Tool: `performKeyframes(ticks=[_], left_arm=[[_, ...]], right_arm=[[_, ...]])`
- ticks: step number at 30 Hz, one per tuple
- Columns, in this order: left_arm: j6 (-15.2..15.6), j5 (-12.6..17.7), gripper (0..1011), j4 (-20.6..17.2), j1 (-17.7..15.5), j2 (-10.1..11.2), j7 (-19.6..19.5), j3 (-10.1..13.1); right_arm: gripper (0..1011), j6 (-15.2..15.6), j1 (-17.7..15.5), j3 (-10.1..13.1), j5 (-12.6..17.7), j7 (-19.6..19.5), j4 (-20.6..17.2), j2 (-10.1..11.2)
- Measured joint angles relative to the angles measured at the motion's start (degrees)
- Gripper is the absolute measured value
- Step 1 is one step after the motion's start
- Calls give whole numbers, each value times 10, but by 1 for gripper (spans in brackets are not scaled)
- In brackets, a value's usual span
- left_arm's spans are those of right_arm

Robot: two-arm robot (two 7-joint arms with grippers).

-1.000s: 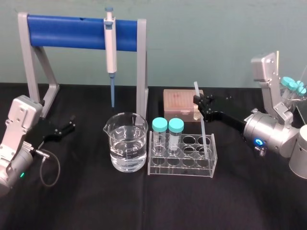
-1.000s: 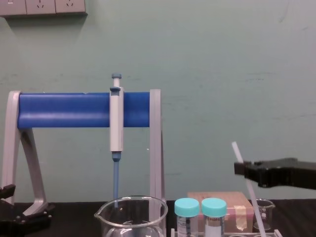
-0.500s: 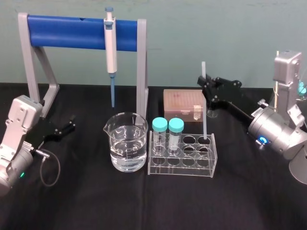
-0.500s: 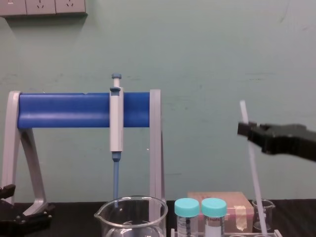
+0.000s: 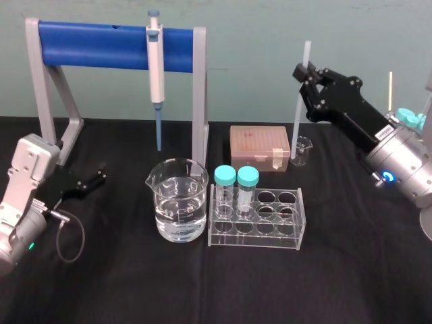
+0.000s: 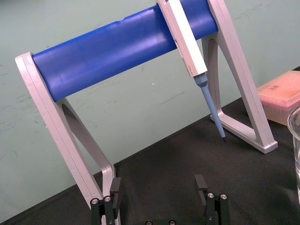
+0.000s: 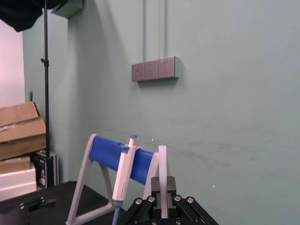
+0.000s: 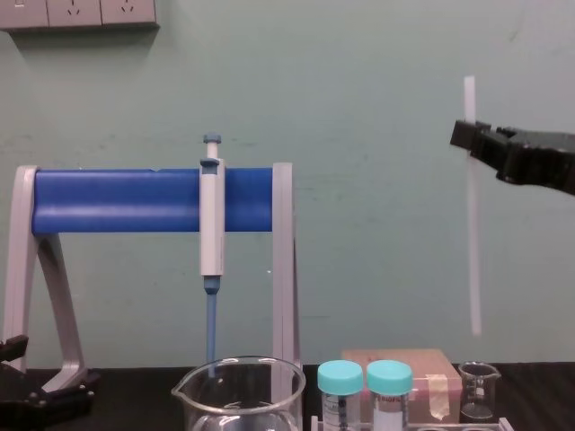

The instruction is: Pick up the stirring rod with one hand, then place it down.

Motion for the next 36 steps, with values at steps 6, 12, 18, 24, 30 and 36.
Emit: performKeyframes(ticks=[6, 12, 18, 24, 30, 36], left_arm=[[0, 0, 1001, 0, 0, 0, 0, 0], [0, 0, 1000, 0, 0, 0, 0, 0], [0, 0, 1000, 0, 0, 0, 0, 0], [0, 0, 1001, 0, 0, 0, 0, 0], [0, 0, 1000, 0, 0, 0, 0, 0], [0, 0, 1001, 0, 0, 0, 0, 0]], right_arm=[[66, -4, -4, 9, 1, -4, -13, 0], [66, -6, -6, 12, 1, -6, -20, -1], [66, -6, -8, 14, 1, -7, -25, -1], [66, -6, -10, 14, 0, -8, -27, -2], [66, -4, -13, 14, -1, -8, -29, -1], [66, -2, -16, 15, -1, -8, -31, 0]])
